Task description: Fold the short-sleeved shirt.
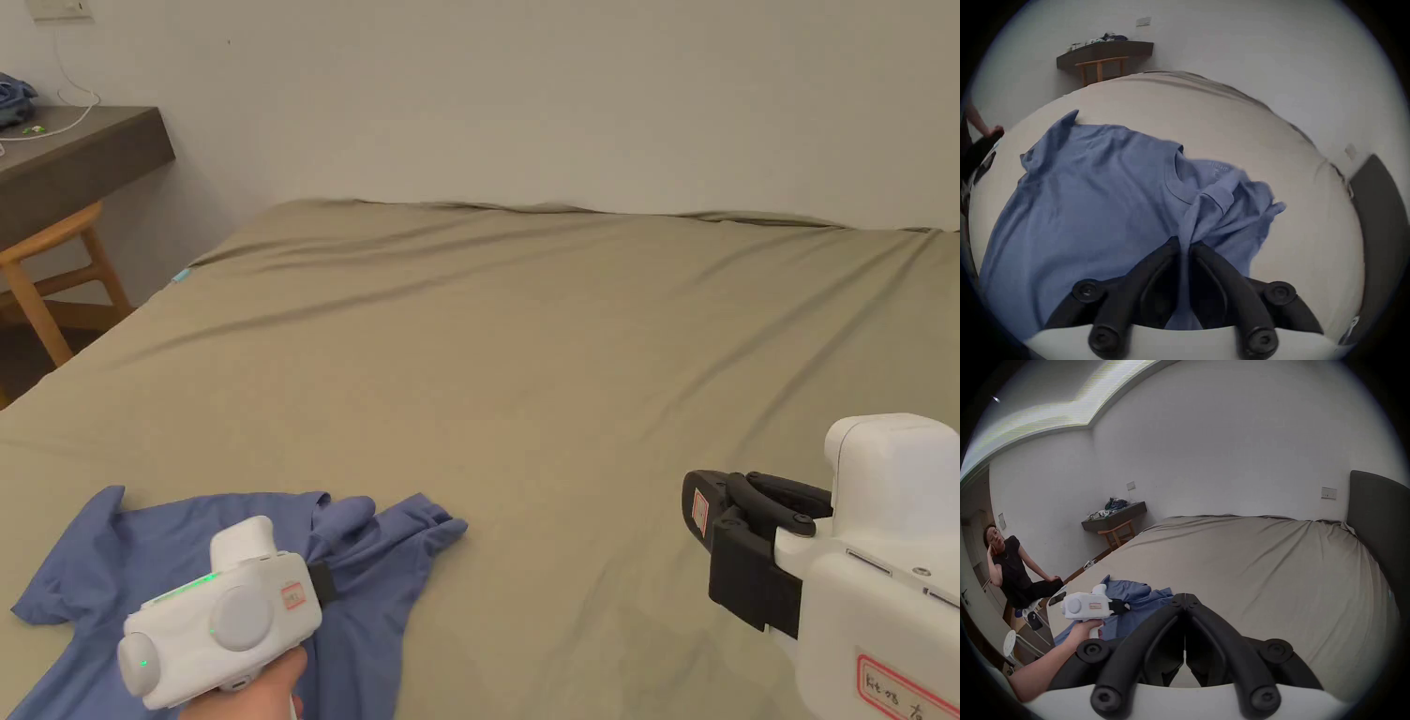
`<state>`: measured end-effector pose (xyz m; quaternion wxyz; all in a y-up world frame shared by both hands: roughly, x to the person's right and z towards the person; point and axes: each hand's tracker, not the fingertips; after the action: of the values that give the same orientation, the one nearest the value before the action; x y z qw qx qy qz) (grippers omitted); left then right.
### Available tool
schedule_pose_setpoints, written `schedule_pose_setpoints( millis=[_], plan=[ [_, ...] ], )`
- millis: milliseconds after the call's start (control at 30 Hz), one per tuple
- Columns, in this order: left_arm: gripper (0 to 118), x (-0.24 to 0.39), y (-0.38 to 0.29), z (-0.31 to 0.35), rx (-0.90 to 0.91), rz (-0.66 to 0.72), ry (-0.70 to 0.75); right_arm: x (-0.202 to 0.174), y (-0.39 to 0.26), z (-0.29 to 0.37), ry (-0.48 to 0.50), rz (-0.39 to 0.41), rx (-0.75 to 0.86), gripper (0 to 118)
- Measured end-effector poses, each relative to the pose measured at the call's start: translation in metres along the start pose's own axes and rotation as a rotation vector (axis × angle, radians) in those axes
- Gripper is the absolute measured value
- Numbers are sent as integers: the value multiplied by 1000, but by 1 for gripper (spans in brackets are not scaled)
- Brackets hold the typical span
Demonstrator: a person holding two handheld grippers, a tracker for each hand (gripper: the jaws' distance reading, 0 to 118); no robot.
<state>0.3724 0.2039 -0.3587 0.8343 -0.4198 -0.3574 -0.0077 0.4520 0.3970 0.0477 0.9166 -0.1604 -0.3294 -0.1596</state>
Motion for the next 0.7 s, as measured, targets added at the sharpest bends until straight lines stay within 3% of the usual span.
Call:
schedule_pose_setpoints(
  millis=[433, 700],
  plan=[
    [4, 50, 65, 137, 206, -51, -97, 3, 15, 94, -30, -12, 114, 3],
    [4, 157, 79, 225, 329, -172, -227, 41, 21, 172, -133, -16, 229, 3]
  ],
)
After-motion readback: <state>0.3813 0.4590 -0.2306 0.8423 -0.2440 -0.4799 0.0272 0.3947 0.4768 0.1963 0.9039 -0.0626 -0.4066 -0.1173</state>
